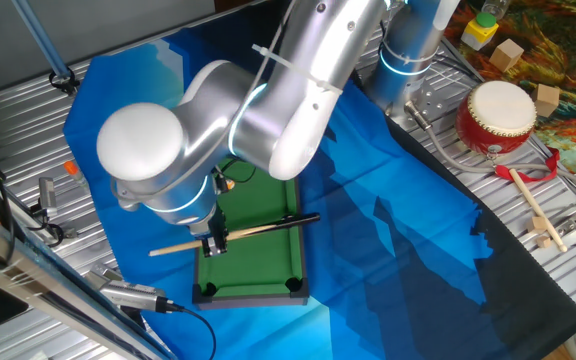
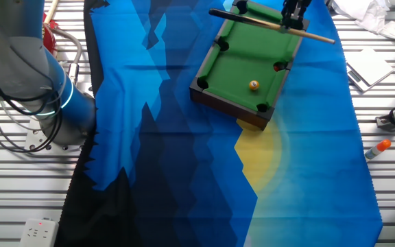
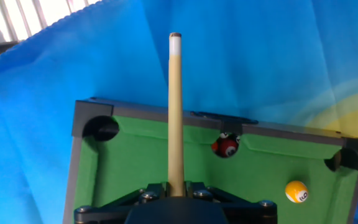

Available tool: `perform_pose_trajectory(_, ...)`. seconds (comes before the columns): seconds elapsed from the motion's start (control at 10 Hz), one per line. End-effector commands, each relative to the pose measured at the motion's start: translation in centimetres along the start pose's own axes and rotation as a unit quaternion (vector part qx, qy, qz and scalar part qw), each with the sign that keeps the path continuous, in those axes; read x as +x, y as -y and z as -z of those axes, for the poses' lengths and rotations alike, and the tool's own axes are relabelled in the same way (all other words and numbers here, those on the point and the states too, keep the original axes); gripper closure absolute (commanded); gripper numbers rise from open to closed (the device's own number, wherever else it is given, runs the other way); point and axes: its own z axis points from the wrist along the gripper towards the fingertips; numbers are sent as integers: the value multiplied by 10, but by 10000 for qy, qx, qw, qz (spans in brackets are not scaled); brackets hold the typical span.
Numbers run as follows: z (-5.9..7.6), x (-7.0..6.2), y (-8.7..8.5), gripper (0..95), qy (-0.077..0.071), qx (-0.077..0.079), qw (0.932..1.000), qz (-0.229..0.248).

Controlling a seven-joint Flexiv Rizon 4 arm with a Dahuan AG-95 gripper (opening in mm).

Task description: Hit the pool ball

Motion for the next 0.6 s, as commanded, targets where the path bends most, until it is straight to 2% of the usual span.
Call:
perform_pose_trajectory(0.1,-1,1,0,380,16,-88,9999,119)
perform_pose_trajectory(0.2,-1,1,0,0,42,-127,9998,147)
perform_pose_trajectory(0.4,-1,2,0,0,44,-137,9997,204)
perform_pose_trajectory(0.5,-1,2,0,190,41,-144,9993,352)
perform_pose_trajectory(0.6,0,2,0,380,28,-106,9956,931)
